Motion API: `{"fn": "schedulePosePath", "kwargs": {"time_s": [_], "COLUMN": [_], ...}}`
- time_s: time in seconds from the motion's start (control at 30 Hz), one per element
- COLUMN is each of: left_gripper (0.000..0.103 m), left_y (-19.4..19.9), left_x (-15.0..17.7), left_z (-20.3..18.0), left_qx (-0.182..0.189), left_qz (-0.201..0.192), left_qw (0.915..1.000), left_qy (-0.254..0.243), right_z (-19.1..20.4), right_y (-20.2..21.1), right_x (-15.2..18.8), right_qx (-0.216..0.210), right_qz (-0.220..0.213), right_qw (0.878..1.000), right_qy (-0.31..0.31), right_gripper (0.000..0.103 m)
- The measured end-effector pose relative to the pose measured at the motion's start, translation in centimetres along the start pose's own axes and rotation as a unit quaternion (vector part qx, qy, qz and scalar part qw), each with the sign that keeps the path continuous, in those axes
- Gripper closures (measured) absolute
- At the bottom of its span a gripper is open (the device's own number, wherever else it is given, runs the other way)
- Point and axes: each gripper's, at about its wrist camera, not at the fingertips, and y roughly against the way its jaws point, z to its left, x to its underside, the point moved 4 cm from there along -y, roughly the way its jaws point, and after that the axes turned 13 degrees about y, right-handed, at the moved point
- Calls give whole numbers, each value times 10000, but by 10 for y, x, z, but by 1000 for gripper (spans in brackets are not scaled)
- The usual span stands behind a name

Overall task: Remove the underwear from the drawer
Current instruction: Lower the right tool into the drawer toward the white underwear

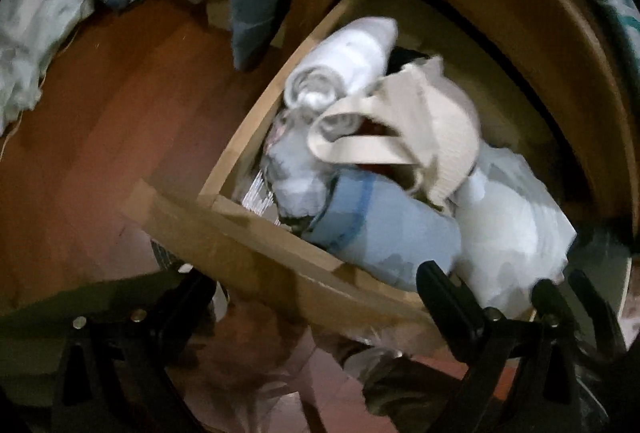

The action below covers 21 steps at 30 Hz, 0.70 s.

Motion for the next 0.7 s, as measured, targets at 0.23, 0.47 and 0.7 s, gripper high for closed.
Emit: {"fn": "schedulePosePath", "kwargs": {"time_s": [0.23,0.47,0.7], "left_gripper": [1,1,1], "left_y": [39,61,58], "left_x": [0,-7,-29], "left_z": [-14,-3,-7], "left_qx": [-91,48,591], "left_qz": [-32,-193,48], "left_qw": [9936,9848,9855], "left_qy": [-1129,-1728,-1589], "right_z": [-2,6,27], "right_y": [-3,-13,-53], "right_x": [-10,-31,-36], "right_qx": [-472,-543,15], "right_qz": [347,666,1291], "right_qw": [9980,9942,9841], "right_qy": [234,653,1219], "right_gripper": [0,0,0]}}
